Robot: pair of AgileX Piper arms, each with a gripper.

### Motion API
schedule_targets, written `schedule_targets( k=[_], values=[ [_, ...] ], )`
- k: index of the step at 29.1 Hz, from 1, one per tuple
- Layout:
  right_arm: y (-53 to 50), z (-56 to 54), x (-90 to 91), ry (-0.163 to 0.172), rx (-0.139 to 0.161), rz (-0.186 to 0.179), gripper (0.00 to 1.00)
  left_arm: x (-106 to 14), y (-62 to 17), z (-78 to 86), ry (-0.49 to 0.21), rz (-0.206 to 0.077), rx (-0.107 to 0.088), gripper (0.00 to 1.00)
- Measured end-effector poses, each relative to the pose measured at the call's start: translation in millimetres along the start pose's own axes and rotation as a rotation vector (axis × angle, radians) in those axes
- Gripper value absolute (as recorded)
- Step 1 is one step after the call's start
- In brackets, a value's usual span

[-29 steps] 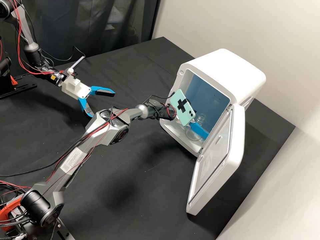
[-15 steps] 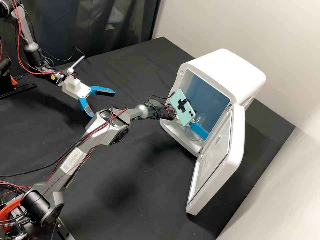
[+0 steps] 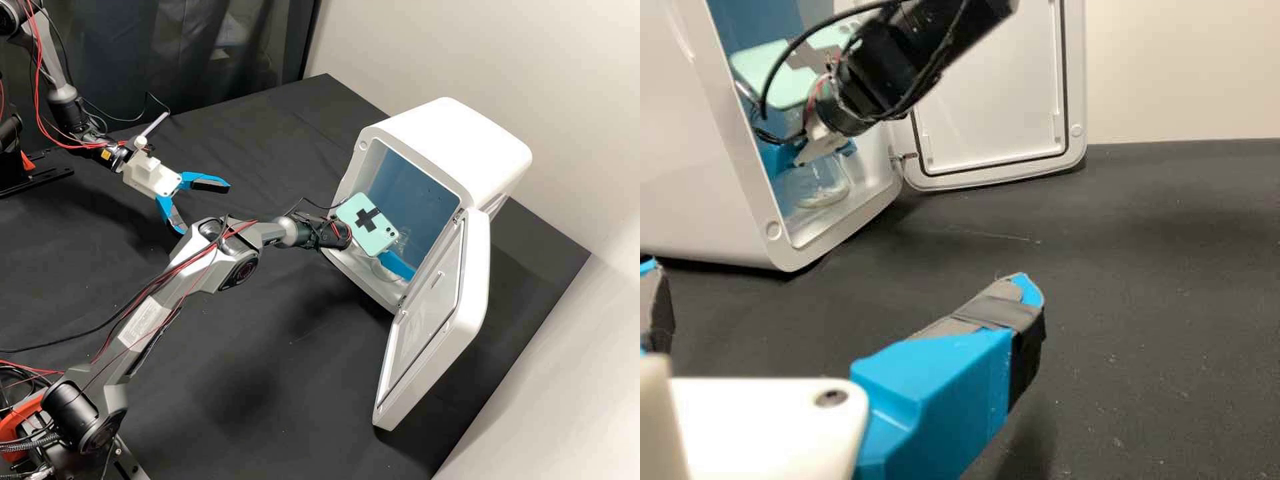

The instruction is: Place the flask in the incubator

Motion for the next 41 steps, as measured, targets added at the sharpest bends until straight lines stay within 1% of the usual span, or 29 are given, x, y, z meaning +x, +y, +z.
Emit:
schedule_targets(
  k=[2,6,7,9,10,11,12,14,19,21,23,25,28,30,31,33,35,39,41],
  values=[
    [0.6,3.5,-0.7,-0.002,-0.008,0.0,1.0,-0.8,0.6,0.3,0.0,0.002,0.001,1.0],
    [3.2,8.2,-2.2,-0.005,-0.006,0.001,1.0,-2.3,1.7,1.2,-0.005,0.006,0.004,1.0],
    [5.0,8.8,-2.9,-0.006,0.005,0.003,1.0,-2.7,1.3,1.2,-0.004,0.004,0.003,1.0],
    [6.6,12.2,-3.7,-0.013,0.015,0.003,1.0,-3.3,0.5,1.5,-0.01,-0.001,0.006,1.0],
    [8.8,13.4,-3.9,-0.014,0.019,0.004,1.0,-3.3,0.5,1.7,-0.012,-0.001,0.007,1.0],
    [8.9,14.3,-4.4,-0.014,0.016,0.002,1.0,-3.3,0.5,1.9,-0.014,-0.002,0.008,1.0],
    [11.3,14.8,-4.7,-0.014,0.026,0.005,1.0,-3.3,0.4,2.2,-0.018,-0.003,0.01,1.0],
    [11.2,16.2,-4.6,-0.015,0.035,0.003,1.0,-3.3,0.3,2.6,-0.022,-0.004,0.012,1.0],
    [9.6,17.8,-4.7,-0.013,0.029,0.001,1.0,-3.3,0.3,2.6,-0.022,-0.004,0.012,1.0],
    [9.8,19.5,-5.6,-0.008,0.019,0.001,1.0,-3.3,0.3,2.6,-0.022,-0.004,0.012,1.0],
    [10.7,21.1,-8.1,-0.004,0.018,-0.004,1.0,-3.3,0.3,2.6,-0.022,-0.004,0.012,1.0],
    [11.9,22.7,-10.9,-0.002,0.029,-0.007,1.0,-3.3,0.3,2.6,-0.022,-0.004,0.012,1.0],
    [13.0,28.3,-17.9,-0.001,0.058,-0.017,1.0,-3.3,0.3,2.6,-0.022,-0.004,0.012,1.0],
    [14.8,29.6,-21.9,0.003,0.069,-0.019,1.0,-3.3,0.3,2.6,-0.022,-0.004,0.012,1.0],
    [14.3,32.1,-23.5,0.001,0.076,-0.023,1.0,-3.3,0.3,2.6,-0.022,-0.004,0.012,1.0],
    [16.4,32.2,-28.7,0.009,0.089,-0.025,1.0,-3.3,0.3,2.6,-0.022,-0.004,0.012,1.0],
    [16.3,34.2,-33.1,0.013,0.097,-0.032,1.0,-3.3,0.3,2.6,-0.022,-0.004,0.012,1.0],
    [16.5,37.7,-38.7,0.019,0.1,-0.027,1.0,-3.3,0.3,2.6,-0.022,-0.004,0.012,1.0],
    [16.1,39.7,-41.5,0.02,0.107,-0.028,1.0,-3.3,0.3,2.6,-0.022,-0.004,0.012,1.0]
  ],
)
